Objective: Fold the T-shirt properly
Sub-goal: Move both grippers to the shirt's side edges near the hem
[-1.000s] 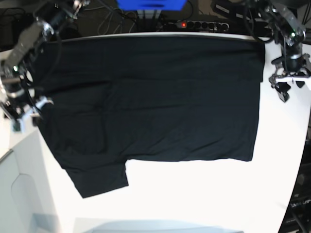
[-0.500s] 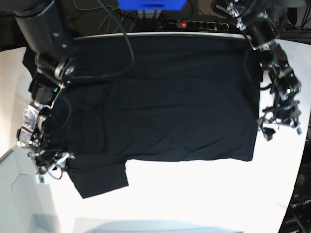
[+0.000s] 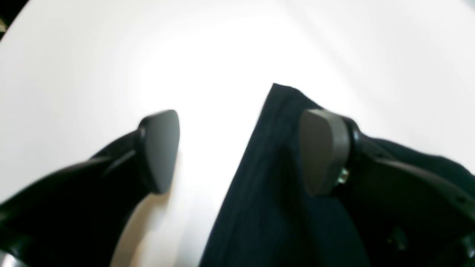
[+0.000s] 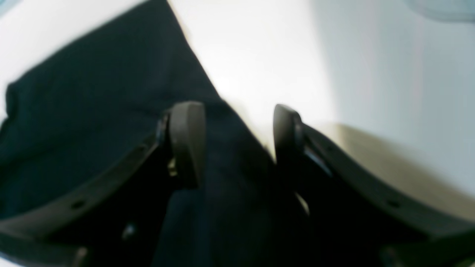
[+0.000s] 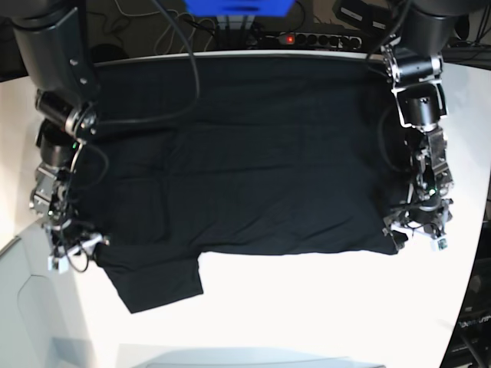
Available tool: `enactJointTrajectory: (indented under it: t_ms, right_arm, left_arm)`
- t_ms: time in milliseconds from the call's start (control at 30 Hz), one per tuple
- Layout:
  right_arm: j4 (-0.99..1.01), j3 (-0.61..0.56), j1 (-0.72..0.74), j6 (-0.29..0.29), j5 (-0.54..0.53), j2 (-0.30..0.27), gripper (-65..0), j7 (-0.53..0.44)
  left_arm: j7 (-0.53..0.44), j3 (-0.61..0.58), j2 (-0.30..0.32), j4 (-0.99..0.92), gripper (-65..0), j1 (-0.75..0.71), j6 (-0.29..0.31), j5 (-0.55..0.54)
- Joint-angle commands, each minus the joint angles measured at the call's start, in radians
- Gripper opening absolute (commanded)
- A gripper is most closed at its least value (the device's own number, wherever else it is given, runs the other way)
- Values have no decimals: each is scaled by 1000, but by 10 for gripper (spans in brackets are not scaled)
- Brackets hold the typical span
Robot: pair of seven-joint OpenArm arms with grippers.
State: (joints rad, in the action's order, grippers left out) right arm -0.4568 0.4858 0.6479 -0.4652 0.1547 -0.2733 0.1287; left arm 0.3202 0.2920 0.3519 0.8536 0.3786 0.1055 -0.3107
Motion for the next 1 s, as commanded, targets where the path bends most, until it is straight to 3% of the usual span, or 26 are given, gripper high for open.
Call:
enactJointTrajectory:
  t_ms: [0, 167, 333, 433, 567, 667, 867, 967]
  right_arm:
    - [-13, -29, 25, 23, -8, -11, -348, -33]
    - [-13, -154, -20, 82, -8, -8, -348, -85]
    - [-12, -170, -23, 87, -8, -4, -360, -77]
    - [-12, -172, -30, 87, -8, 4, -444, -76]
    - [-12, -172, -43, 87, -8, 6, -640, -76]
    - [-12, -172, -44, 87, -8, 6, -650, -74]
    - [-12, -172, -44, 87, -8, 6, -650, -54]
    - [-12, -172, -44, 87, -8, 6, -650, -54]
  left_arm:
    - [-31, 6, 20, -3, -164, 38, 0, -2]
    - [-48, 6, 20, -73, -164, 84, 0, -2]
    - [-46, 5, 20, -81, -164, 92, 0, 0]
    - [-46, -30, 20, -81, -164, 93, 0, 0]
    - [-48, -121, 22, -83, -164, 93, 0, 0]
    - [-48, -127, 20, -87, -164, 99, 0, 0]
    - [-49, -130, 19, -340, -164, 199, 0, 0]
    - [-51, -132, 14, -362, -164, 207, 0, 0]
